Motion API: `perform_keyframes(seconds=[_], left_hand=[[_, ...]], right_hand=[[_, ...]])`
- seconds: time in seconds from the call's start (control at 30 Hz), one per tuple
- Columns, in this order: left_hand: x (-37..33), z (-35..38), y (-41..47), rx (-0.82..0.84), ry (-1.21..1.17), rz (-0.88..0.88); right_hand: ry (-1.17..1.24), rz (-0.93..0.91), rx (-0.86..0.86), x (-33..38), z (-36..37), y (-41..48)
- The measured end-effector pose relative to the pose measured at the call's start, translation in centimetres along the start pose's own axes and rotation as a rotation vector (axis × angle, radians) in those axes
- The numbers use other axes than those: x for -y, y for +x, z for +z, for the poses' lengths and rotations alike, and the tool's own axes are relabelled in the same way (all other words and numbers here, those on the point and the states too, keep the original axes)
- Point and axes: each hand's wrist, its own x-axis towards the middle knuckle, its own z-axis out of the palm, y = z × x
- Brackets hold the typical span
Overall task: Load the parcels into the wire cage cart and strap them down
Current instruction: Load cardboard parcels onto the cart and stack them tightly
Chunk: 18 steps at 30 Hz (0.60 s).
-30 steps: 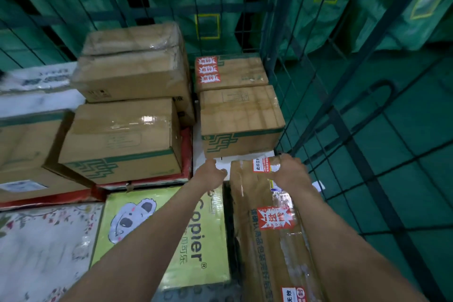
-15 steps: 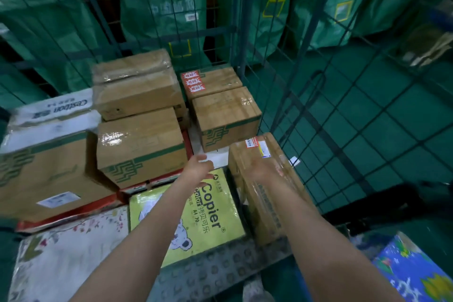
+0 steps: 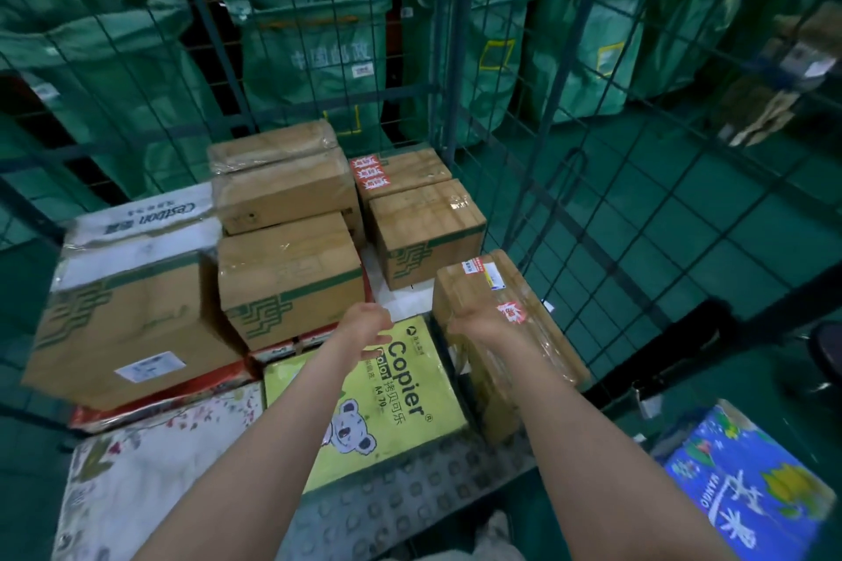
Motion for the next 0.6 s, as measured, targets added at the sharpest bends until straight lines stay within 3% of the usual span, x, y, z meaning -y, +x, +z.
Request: perform_keyframes(seconds=[0.2, 0.6], left_hand=[[1.1, -0.5, -2.0, -0.027, -0.033, -0.057], [6.1, -1.2, -8.2, -0.253, -0.328, -0.071]], right_hand=[[-0.040, -0.005, 0.064, 0.3, 0.6, -1.5], [-0.200, -0.166, 0.284, 2.1, 3.1, -5.0]])
